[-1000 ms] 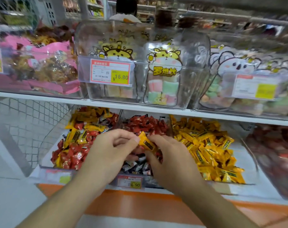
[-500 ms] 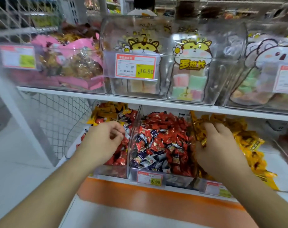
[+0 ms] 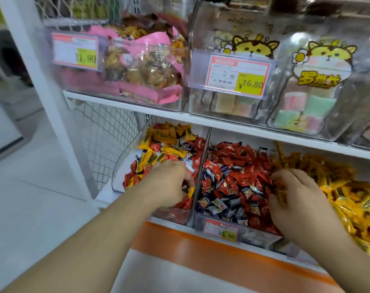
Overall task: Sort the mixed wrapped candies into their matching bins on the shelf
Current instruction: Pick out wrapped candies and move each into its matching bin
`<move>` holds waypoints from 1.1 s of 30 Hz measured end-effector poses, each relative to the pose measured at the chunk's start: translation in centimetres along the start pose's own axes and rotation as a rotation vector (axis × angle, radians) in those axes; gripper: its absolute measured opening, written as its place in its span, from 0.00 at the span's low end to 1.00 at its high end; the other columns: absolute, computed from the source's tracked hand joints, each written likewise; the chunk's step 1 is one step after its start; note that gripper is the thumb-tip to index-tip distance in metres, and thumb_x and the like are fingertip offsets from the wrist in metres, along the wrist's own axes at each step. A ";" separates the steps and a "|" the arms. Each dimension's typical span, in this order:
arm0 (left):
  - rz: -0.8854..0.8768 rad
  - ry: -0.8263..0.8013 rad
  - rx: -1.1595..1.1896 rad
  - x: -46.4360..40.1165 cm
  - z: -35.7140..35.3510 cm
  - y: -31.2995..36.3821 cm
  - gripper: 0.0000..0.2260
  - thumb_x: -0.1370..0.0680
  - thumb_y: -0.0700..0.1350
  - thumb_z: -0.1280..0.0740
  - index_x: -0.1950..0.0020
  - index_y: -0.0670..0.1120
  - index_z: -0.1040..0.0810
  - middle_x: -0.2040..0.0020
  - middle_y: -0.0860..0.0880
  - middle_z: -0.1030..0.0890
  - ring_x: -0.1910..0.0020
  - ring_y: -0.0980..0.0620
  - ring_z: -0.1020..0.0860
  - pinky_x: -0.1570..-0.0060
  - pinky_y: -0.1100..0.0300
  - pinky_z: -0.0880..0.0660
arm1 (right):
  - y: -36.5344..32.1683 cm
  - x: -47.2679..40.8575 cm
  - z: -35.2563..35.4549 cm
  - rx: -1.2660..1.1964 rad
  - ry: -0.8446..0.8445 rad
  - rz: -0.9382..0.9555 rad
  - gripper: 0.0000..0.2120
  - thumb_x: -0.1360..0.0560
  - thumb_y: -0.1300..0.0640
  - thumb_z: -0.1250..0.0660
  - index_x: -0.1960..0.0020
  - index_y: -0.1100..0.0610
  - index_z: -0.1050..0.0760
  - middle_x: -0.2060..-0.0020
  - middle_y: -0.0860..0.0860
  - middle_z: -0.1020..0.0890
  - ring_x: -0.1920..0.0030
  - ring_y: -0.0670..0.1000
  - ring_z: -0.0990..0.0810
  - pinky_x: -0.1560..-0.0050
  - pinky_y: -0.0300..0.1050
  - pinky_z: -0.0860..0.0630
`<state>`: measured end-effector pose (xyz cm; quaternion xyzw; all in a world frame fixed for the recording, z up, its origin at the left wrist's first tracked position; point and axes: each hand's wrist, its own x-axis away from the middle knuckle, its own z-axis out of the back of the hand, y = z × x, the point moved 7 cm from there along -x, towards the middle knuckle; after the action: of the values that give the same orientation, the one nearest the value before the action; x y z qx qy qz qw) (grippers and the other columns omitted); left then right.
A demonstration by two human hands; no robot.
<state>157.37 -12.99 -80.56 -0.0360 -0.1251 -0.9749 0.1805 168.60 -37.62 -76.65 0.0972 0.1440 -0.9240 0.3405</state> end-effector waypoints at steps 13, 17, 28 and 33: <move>0.062 0.235 0.510 1.0 2.4 -2.4 0.05 0.21 0.48 0.26 0.57 0.56 0.15 0.55 0.59 0.17 0.54 0.59 0.20 0.50 0.58 0.22 | -0.5 0.0 0.3 -0.046 0.017 0.051 0.20 0.29 0.63 0.25 0.38 0.62 0.21 0.42 0.54 0.21 0.37 0.58 0.23 0.35 0.48 0.28; 0.146 0.356 0.788 1.8 4.0 -2.8 0.05 0.21 0.47 0.27 0.56 0.54 0.14 0.56 0.52 0.15 0.55 0.53 0.18 0.55 0.61 0.22 | -0.6 0.1 0.8 -0.069 0.035 0.061 0.20 0.28 0.63 0.26 0.37 0.61 0.21 0.42 0.53 0.21 0.38 0.56 0.24 0.36 0.44 0.30; 0.040 0.328 1.210 4.7 5.2 5.3 0.05 0.20 0.44 0.29 0.51 0.51 0.13 0.55 0.47 0.12 0.54 0.47 0.13 0.46 0.50 0.19 | -4.6 1.5 2.7 -0.339 -0.062 0.184 0.27 0.20 0.43 0.32 0.23 0.42 0.35 0.29 0.35 0.30 0.28 0.36 0.35 0.29 0.31 0.40; -0.025 0.187 1.338 4.0 3.3 8.2 0.05 0.20 0.40 0.30 0.49 0.44 0.14 0.53 0.43 0.13 0.50 0.45 0.14 0.47 0.56 0.17 | -3.0 1.3 2.7 -0.710 -0.171 0.070 0.13 0.21 0.48 0.28 0.37 0.41 0.22 0.45 0.36 0.17 0.41 0.38 0.20 0.40 0.44 0.20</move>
<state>156.69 -20.90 -75.05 0.1695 -0.6860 -0.6886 0.1628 165.43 -37.16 -73.85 -0.1000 0.4234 -0.8090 0.3952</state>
